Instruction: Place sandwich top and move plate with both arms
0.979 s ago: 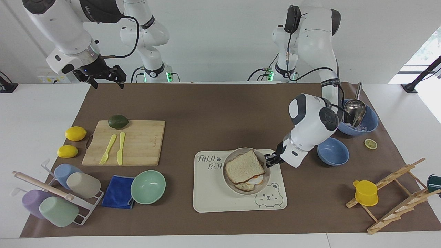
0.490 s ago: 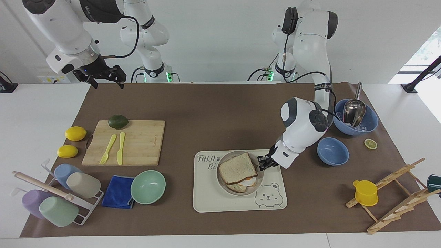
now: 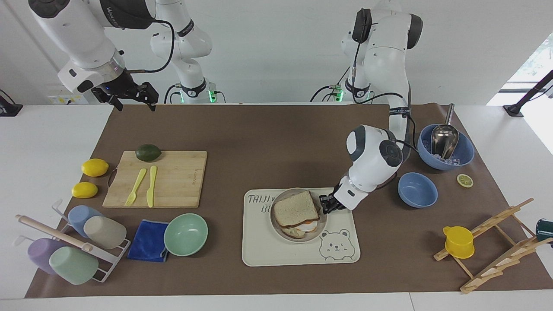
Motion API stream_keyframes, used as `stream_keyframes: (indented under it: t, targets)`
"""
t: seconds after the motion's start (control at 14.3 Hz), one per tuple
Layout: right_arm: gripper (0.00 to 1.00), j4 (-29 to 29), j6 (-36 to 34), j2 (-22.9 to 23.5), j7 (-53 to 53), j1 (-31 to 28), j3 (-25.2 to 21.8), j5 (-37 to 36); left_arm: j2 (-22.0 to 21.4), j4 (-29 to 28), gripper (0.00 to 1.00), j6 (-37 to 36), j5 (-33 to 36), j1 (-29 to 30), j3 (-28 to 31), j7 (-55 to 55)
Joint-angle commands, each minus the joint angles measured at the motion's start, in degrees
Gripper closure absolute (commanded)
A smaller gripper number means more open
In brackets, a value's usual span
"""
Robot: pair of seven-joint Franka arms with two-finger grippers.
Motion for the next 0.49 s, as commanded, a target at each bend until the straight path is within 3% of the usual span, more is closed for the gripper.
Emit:
stream_keyframes:
  t: [0.0,0.42]
  targets:
    - [0.0,-0.6,0.4,-0.7,-1.1,-0.8,0.2,1.2,-1.9,-1.6,0.0,0.3,-1.2,0.3,0.5,2.0]
    - [0.0,-0.7,0.4,-0.7,-1.1,-0.7,0.1,1.2,-4.3,-0.2,0.0,-0.4,-1.7,2.0,1.1,0.7]
